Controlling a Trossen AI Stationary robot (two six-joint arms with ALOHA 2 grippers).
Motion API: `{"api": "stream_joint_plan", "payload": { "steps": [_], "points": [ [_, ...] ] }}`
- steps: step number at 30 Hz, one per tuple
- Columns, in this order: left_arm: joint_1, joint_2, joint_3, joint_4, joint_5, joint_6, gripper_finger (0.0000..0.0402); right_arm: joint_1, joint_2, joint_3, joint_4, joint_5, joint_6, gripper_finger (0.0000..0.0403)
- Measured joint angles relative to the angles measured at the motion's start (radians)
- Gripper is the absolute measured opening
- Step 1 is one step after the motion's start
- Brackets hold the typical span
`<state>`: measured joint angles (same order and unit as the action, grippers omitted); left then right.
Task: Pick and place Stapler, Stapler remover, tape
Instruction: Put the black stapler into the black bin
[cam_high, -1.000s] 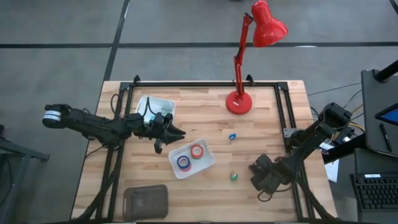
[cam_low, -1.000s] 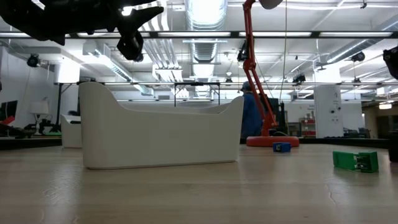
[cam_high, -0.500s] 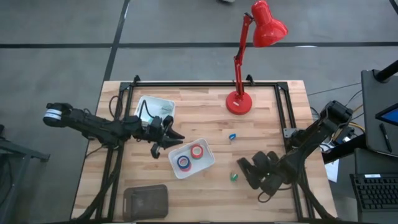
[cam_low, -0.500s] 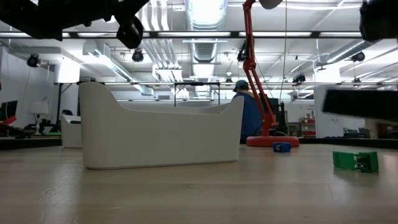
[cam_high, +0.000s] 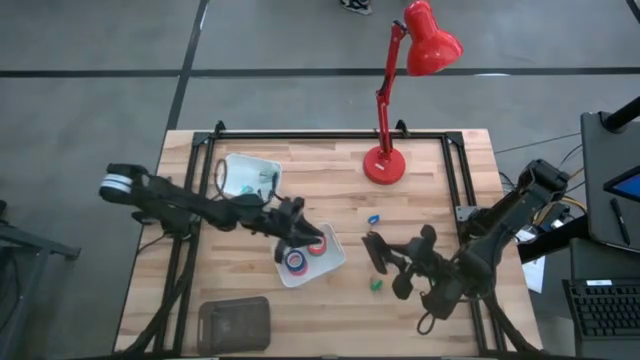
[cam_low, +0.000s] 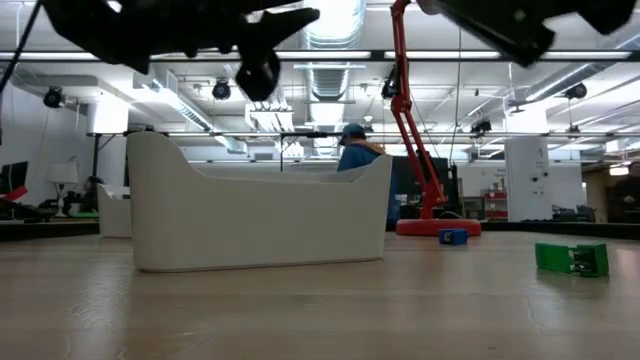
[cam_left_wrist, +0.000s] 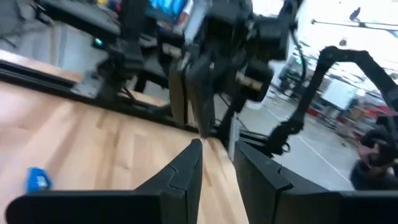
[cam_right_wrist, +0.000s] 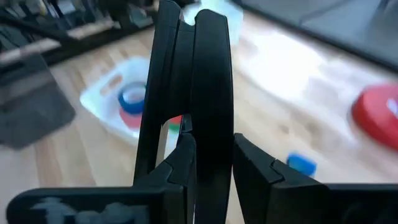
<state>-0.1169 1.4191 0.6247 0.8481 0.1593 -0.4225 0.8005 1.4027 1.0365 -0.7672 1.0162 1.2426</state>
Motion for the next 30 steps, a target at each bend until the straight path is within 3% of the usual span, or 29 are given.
{"api": "stream_joint_plan", "payload": {
  "steps": [5, 14, 21, 30],
  "points": [
    [-0.005, 0.118, 0.091, -0.003, 0.056, -0.025, 0.0097, -0.002, 0.02, 0.06, 0.039, 0.085, -0.128, 0.0073],
    [-0.062, 0.292, 0.25, -0.004, 0.062, -0.004, 0.0097, -0.013, 0.02, 0.051, 0.167, 0.163, -0.257, 0.0073],
    [-0.097, 0.376, 0.342, -0.005, 0.059, 0.051, 0.0097, -0.02, 0.033, 0.012, 0.297, 0.164, -0.307, 0.0072],
    [-0.097, 0.378, 0.347, -0.025, 0.025, 0.05, 0.0097, -0.02, 0.041, -0.022, 0.497, 0.116, -0.424, 0.0072]
  ]
}}
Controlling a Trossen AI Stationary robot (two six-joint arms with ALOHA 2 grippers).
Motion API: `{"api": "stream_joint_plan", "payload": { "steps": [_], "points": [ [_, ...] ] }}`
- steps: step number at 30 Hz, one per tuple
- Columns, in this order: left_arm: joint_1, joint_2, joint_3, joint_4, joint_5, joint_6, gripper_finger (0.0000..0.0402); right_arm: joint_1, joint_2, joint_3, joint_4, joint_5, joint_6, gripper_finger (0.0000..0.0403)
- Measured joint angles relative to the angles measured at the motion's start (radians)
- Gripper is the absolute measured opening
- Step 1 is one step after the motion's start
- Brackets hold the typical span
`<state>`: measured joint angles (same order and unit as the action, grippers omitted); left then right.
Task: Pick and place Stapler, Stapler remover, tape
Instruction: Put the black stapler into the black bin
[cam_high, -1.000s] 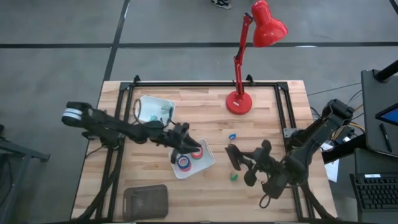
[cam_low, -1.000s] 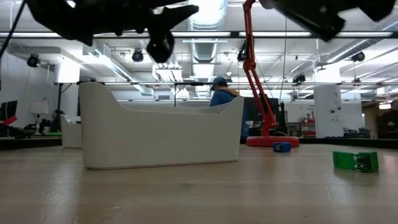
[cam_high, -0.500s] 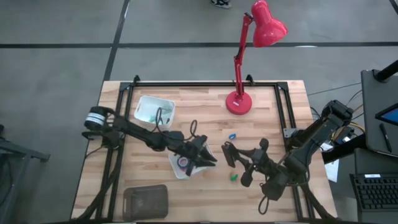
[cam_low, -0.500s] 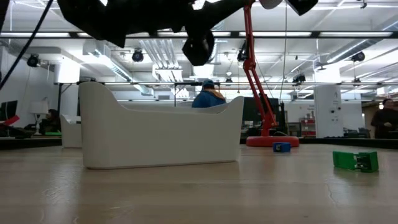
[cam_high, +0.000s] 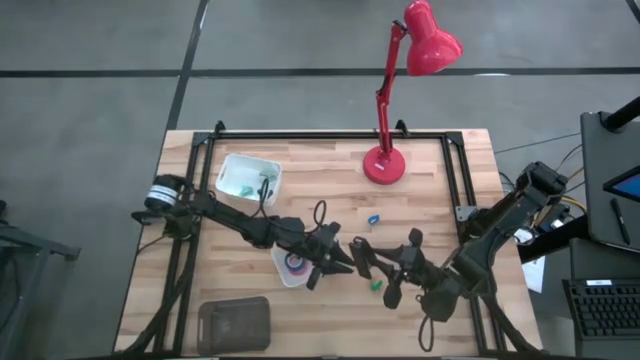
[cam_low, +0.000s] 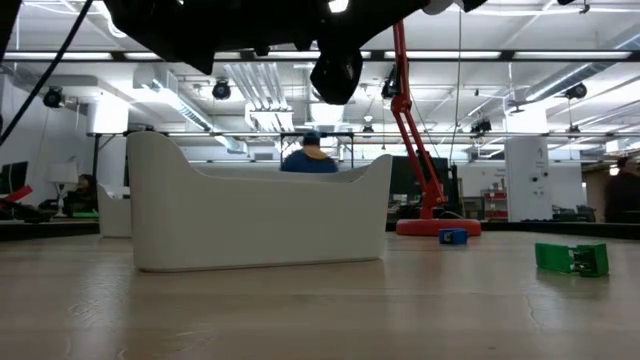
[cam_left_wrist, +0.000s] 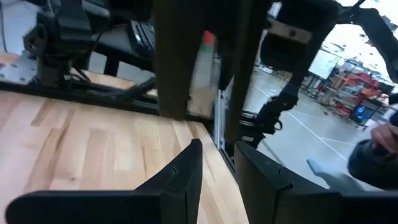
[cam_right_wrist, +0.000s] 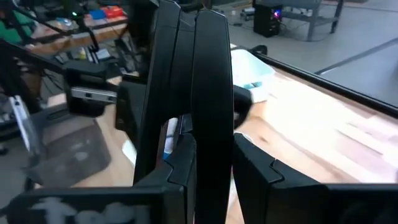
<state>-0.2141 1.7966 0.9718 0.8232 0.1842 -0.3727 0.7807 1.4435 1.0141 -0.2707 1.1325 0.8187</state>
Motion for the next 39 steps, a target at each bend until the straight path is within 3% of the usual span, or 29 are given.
{"api": "stream_joint_plan", "payload": {
  "steps": [30, 39],
  "points": [
    [-0.026, -0.002, -0.002, 0.025, -0.037, 0.029, 0.0096, -0.069, 0.059, -0.006, 0.051, -0.067, -0.011, 0.0072],
    [-0.026, -0.002, -0.005, 0.032, -0.033, 0.034, 0.0036, -0.072, 0.065, -0.006, 0.056, -0.079, -0.015, 0.008]
  ]
}}
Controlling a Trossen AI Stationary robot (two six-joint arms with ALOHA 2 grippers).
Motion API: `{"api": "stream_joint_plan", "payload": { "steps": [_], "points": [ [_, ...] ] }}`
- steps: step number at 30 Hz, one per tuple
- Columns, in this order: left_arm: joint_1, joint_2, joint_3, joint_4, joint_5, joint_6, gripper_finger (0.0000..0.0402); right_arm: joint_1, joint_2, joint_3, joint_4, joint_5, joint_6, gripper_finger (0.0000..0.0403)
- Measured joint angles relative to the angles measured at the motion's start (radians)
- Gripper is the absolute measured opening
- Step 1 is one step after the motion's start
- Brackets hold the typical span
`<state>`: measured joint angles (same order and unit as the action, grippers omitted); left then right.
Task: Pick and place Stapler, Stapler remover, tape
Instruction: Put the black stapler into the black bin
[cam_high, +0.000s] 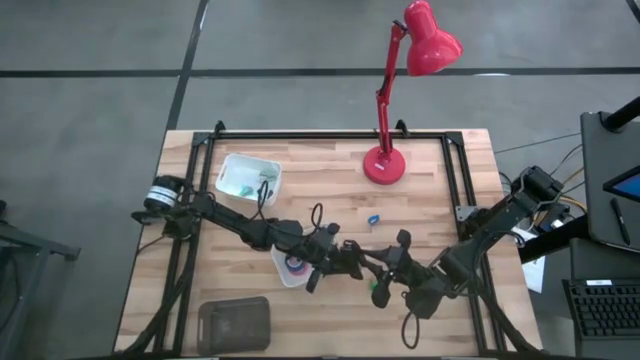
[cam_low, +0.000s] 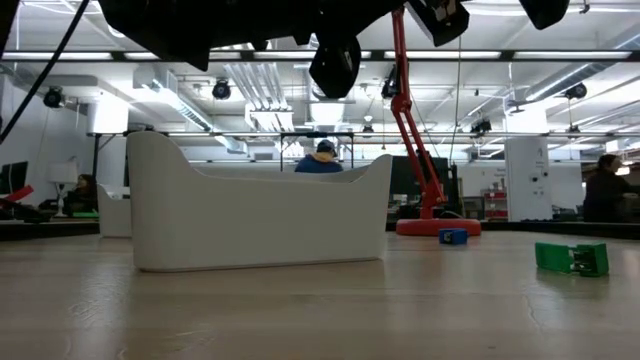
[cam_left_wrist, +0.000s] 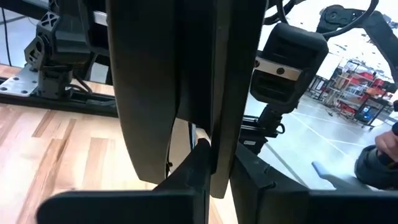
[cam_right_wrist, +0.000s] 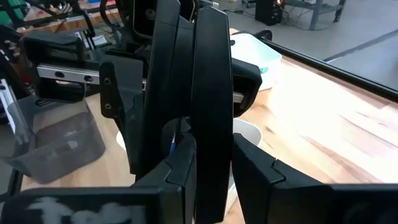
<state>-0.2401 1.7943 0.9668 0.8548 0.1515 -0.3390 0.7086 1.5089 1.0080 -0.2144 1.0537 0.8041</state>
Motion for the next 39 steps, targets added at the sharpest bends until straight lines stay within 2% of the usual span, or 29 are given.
{"api": "stream_joint_plan", "payload": {
  "steps": [7, 15, 21, 25, 29, 33, 39],
  "points": [
    [-0.001, 0.0, -0.005, -0.009, 0.006, 0.006, 0.0036, -0.001, -0.001, 0.0, -0.009, -0.04, -0.003, 0.0105],
    [0.004, -0.009, -0.006, -0.035, 0.022, -0.03, 0.0037, 0.006, -0.009, 0.016, -0.013, -0.133, -0.04, 0.0183],
    [-0.004, -0.049, -0.006, -0.105, 0.102, -0.105, 0.0038, 0.047, -0.025, 0.034, -0.01, -0.137, -0.145, 0.0224],
    [-0.044, -0.096, -0.028, -0.175, 0.165, -0.134, 0.004, 0.082, -0.03, 0.035, -0.014, -0.045, -0.195, 0.0236],
    [-0.091, -0.18, -0.04, -0.355, 0.164, -0.191, 0.0037, 0.099, -0.03, 0.028, -0.014, 0.047, -0.229, 0.0241],
    [-0.18, -0.288, -0.038, -0.565, 0.124, -0.226, 0.0042, 0.093, -0.03, 0.011, -0.018, 0.055, -0.232, 0.0241],
    [-0.368, -0.458, -0.037, -0.954, -0.066, -0.283, 0.0039, 0.052, -0.03, -0.008, -0.018, 0.077, -0.24, 0.0234]
  ]
}}
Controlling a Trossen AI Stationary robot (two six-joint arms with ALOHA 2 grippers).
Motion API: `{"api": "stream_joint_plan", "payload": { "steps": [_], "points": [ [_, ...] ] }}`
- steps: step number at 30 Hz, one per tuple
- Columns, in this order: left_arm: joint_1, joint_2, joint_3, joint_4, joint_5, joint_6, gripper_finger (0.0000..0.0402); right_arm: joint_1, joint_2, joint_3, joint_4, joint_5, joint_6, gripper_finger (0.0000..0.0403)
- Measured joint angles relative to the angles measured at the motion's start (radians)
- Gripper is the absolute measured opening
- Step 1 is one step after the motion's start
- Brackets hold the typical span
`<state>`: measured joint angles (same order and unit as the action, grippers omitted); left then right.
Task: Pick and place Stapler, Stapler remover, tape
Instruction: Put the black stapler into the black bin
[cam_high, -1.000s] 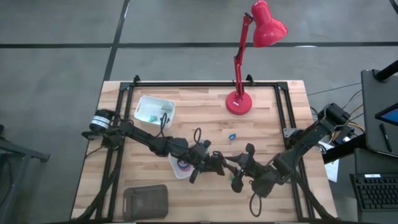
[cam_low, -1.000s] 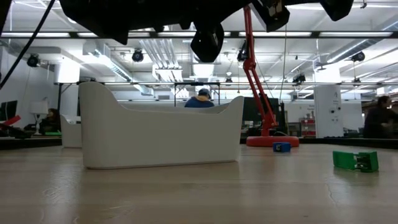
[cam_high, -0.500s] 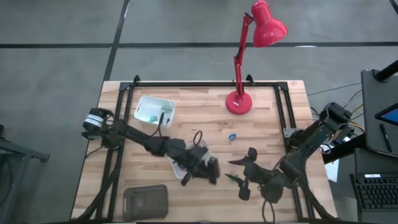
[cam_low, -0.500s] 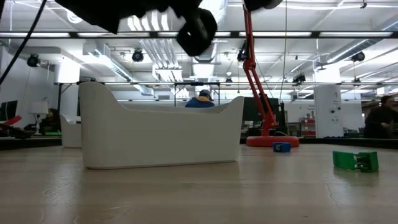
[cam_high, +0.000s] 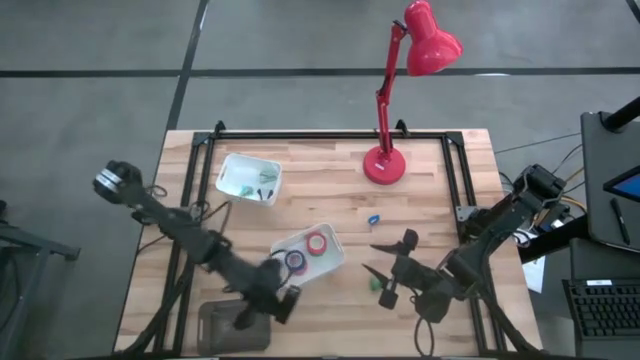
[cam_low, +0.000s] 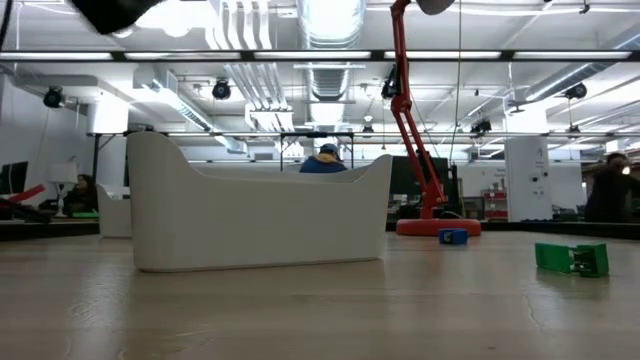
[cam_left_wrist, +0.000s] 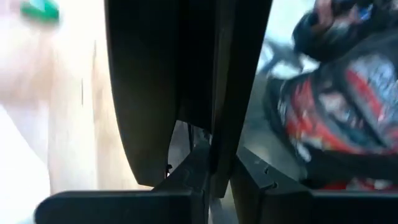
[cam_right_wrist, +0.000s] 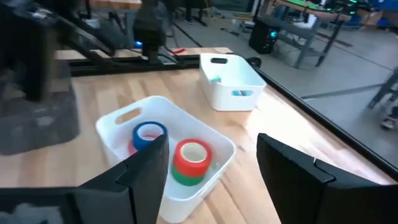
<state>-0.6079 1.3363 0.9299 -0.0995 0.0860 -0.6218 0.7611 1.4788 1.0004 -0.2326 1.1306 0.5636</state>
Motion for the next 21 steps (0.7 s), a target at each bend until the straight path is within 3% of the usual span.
{"api": "stream_joint_plan", "payload": {
  "steps": [5, 9, 13, 17, 21],
  "points": [
    [-0.214, -0.081, 0.001, -0.251, -0.167, -0.155, 0.0043, -0.039, 0.001, -0.001, -0.001, -0.001, -0.008, 0.0234],
    [-0.345, -0.094, 0.001, -0.39, -0.303, -0.41, 0.0044, -0.064, 0.001, -0.001, -0.001, -0.002, -0.026, 0.0237],
    [-0.434, -0.067, 0.0, -0.488, -0.302, -0.602, 0.0041, -0.09, 0.002, -0.001, 0.002, -0.002, -0.048, 0.0236],
    [-0.445, -0.023, -0.001, -0.541, -0.267, -0.782, 0.005, -0.11, 0.002, -0.001, 0.003, -0.005, -0.058, 0.023],
    [-0.443, 0.038, -0.001, -0.54, -0.212, -0.799, 0.0052, -0.115, 0.002, -0.001, 0.002, -0.005, -0.073, 0.0226]
  ]
}}
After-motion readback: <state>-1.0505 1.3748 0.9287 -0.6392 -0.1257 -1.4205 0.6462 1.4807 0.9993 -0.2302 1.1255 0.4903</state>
